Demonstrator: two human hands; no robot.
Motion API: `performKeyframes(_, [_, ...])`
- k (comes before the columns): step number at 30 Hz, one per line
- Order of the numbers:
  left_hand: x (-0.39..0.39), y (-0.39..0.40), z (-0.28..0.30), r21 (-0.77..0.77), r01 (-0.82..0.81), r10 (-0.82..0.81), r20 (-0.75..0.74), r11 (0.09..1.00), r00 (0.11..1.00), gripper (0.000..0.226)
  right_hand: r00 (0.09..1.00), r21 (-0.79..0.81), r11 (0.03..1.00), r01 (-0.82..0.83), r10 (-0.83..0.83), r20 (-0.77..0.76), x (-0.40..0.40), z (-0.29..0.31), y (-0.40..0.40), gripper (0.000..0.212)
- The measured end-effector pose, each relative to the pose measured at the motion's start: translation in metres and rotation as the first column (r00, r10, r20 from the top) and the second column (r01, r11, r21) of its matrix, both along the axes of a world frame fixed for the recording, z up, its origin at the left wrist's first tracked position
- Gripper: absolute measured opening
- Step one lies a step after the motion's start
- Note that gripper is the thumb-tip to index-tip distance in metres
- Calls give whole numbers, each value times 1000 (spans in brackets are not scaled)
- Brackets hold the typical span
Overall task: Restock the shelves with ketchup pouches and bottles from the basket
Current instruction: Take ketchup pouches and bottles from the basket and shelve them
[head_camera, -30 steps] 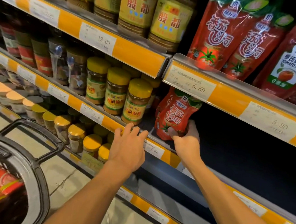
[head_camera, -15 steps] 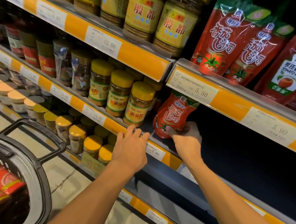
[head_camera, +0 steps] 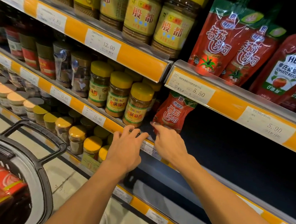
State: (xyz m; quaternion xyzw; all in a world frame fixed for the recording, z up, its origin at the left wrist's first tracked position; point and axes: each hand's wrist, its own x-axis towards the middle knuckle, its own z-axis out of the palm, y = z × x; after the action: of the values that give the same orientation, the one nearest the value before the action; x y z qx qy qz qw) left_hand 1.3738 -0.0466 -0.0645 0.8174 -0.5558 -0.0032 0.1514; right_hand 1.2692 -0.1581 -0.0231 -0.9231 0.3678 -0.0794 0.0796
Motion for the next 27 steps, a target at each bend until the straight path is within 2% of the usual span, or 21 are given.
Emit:
performKeyframes(5, [2, -2, 0, -5, 0, 0, -14, 1000, 1000, 74, 994, -20, 994, 107, -108, -30, 12, -10, -14, 47])
performKeyframes(12, [3, -1, -1, 8, 7, -6, -27, 1000, 1000, 76, 990, -75, 987, 142, -143, -15, 12, -22, -21, 55])
performKeyframes(18, [2, 0, 0, 6, 15, -15, -40, 1000, 999, 77, 986, -18, 987, 157, -158, -57, 17, -19, -37, 53])
performKeyframes(27, [1, -1, 2, -6, 13, -13, -47, 1000, 999, 75, 984, -14, 986, 168, -168, -53, 28, -16, -55, 54])
